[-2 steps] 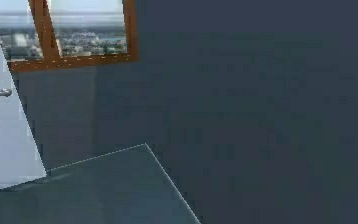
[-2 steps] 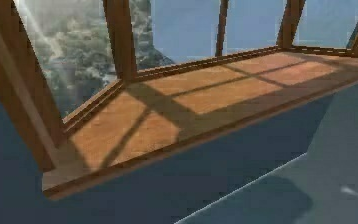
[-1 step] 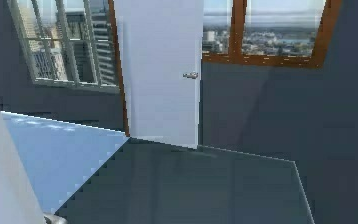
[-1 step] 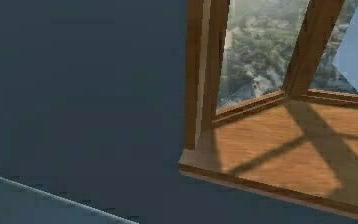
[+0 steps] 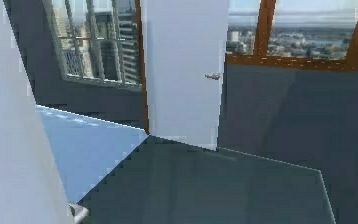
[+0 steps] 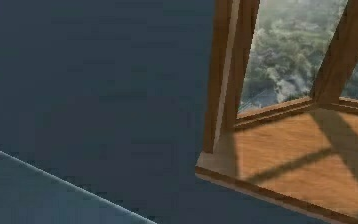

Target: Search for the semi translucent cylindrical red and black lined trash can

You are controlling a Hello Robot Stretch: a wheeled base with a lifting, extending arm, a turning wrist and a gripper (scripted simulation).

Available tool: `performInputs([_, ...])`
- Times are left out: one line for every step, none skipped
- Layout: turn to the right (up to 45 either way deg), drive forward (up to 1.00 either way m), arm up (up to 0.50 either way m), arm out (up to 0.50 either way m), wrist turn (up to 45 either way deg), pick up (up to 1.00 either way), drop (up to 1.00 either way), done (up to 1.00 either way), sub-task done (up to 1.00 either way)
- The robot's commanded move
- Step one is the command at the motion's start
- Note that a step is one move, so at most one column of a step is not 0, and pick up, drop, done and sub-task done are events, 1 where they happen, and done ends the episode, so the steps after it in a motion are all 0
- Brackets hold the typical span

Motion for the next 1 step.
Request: performInputs([0.0,0.7,0.0,0.0,0.0,0.0,0.0,0.0,0.0])
